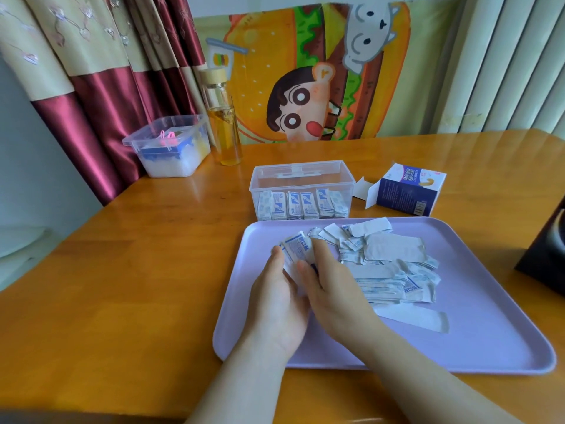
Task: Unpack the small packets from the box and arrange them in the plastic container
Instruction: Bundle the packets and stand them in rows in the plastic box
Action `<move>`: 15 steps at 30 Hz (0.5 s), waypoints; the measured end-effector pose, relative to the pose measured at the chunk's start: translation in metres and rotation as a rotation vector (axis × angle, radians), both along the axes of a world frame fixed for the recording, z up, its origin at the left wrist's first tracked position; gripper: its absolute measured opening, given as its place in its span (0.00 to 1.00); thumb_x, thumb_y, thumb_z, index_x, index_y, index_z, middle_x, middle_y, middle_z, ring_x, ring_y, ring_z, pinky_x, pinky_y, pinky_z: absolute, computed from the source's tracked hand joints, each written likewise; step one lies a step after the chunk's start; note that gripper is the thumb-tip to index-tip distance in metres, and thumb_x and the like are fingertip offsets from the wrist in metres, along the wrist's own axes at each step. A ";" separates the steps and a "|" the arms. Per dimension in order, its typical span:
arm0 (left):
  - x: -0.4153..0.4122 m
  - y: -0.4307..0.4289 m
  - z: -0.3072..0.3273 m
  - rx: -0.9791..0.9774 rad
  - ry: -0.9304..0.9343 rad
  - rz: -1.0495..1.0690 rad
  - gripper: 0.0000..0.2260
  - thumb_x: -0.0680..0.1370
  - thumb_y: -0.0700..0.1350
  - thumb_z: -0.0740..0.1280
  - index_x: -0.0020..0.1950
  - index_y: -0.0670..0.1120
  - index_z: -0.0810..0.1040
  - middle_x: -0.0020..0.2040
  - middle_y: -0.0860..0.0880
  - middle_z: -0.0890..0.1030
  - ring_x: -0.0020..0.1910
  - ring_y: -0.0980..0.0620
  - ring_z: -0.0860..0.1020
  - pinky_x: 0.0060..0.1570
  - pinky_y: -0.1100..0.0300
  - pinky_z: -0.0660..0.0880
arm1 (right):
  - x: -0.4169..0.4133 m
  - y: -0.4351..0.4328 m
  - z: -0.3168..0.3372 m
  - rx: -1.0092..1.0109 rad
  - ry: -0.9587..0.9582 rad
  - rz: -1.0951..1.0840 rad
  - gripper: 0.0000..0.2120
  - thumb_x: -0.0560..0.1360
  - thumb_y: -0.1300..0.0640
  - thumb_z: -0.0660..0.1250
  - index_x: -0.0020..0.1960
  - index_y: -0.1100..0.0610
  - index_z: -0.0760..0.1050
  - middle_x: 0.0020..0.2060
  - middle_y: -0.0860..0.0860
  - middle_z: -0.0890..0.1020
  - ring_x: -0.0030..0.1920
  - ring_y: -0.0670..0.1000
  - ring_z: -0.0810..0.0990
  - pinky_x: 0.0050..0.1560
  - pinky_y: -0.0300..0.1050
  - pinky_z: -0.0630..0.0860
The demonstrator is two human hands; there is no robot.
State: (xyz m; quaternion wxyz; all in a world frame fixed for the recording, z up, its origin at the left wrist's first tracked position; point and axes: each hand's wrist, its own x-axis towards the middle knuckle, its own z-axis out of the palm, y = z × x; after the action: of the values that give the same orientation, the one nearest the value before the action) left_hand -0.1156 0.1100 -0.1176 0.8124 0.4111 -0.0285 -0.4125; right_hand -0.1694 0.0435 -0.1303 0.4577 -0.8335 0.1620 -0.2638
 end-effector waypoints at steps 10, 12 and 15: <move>0.014 0.022 -0.004 0.384 -0.718 0.307 0.10 0.82 0.46 0.57 0.61 0.54 0.72 0.64 0.53 0.75 0.65 0.56 0.72 0.58 0.64 0.68 | 0.006 0.002 -0.009 -0.869 0.167 0.013 0.10 0.63 0.49 0.67 0.42 0.49 0.81 0.30 0.46 0.75 0.26 0.50 0.76 0.27 0.39 0.69; 0.016 0.024 -0.013 0.418 -0.725 0.269 0.10 0.81 0.42 0.58 0.57 0.55 0.73 0.58 0.53 0.78 0.59 0.56 0.76 0.50 0.67 0.71 | 0.006 0.003 -0.014 -0.808 0.186 0.061 0.10 0.63 0.48 0.69 0.43 0.49 0.82 0.30 0.47 0.76 0.28 0.51 0.78 0.29 0.41 0.71; 0.020 0.025 -0.022 0.477 -0.774 0.240 0.17 0.80 0.34 0.54 0.56 0.54 0.73 0.53 0.56 0.78 0.51 0.61 0.78 0.42 0.74 0.72 | -0.001 0.001 -0.009 -0.703 0.218 0.076 0.14 0.73 0.48 0.68 0.56 0.51 0.79 0.43 0.51 0.79 0.44 0.56 0.80 0.40 0.44 0.66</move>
State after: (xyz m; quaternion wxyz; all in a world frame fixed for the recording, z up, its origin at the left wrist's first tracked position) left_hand -0.0959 0.1353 -0.1397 0.6670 0.7102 -0.1858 -0.1270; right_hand -0.1699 0.0446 -0.1392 0.1331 -0.9684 0.0782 -0.1960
